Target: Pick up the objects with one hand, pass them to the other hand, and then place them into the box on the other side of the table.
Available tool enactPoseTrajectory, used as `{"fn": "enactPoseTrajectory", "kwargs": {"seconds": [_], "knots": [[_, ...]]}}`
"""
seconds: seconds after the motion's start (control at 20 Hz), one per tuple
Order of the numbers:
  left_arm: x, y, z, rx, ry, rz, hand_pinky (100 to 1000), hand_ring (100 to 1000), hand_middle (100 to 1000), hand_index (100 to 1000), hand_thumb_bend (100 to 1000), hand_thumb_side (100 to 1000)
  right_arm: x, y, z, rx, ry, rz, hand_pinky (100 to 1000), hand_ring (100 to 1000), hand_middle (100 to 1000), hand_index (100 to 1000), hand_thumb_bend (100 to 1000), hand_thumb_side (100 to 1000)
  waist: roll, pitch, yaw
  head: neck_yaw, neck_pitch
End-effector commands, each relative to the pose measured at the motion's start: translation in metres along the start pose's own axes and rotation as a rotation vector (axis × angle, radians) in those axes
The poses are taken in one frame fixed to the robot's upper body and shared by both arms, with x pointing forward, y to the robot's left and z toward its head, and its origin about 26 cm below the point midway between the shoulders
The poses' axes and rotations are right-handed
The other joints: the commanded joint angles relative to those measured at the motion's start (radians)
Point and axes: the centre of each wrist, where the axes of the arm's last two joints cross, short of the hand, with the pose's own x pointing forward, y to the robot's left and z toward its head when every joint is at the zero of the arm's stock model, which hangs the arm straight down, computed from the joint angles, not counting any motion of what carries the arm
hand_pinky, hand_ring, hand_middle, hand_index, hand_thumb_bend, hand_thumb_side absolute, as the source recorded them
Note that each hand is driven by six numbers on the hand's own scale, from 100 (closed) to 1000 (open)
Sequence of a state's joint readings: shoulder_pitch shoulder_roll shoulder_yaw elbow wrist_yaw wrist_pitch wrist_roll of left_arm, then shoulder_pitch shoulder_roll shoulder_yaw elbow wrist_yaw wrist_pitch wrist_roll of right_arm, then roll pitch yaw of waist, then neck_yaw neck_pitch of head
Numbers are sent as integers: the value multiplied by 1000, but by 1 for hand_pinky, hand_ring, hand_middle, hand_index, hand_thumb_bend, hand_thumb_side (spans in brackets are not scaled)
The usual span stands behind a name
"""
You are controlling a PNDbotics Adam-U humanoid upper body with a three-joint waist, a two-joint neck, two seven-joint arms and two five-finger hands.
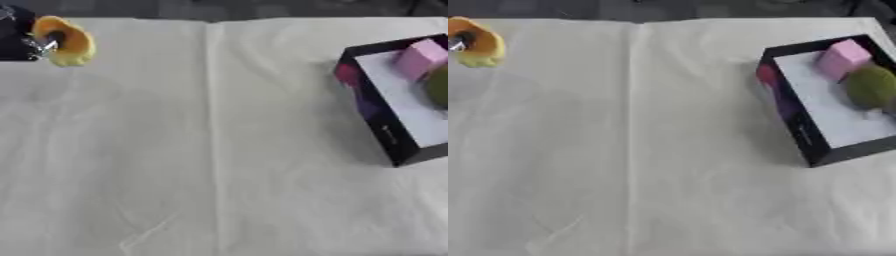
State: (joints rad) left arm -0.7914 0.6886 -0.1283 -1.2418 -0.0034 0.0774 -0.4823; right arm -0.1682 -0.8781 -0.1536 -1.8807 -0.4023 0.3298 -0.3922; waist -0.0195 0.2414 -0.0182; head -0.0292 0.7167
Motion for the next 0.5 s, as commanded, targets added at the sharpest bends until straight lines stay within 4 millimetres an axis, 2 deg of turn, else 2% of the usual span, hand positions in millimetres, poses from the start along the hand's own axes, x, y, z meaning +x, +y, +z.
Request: {"fn": "enactPoseTrajectory", "kwargs": {"seconds": [0.05,0.25,0.5], "knots": [[12,-2,0,29,-72,13,758,759,598,406,100,366,17,-10,-4,-9,-56,28,726,841,862,889,109,290,-14,-41,1,-10,-3],[15,-22,-4,63,-141,64,752,753,591,405,100,398,23,-9,-5,-1,-78,31,727,843,863,889,111,278,-17,-46,3,-27,3],[19,-57,-15,103,-228,131,750,747,579,404,100,448,38,-3,-6,38,-122,40,731,847,865,890,115,267,-21,-48,4,-34,7]]}}
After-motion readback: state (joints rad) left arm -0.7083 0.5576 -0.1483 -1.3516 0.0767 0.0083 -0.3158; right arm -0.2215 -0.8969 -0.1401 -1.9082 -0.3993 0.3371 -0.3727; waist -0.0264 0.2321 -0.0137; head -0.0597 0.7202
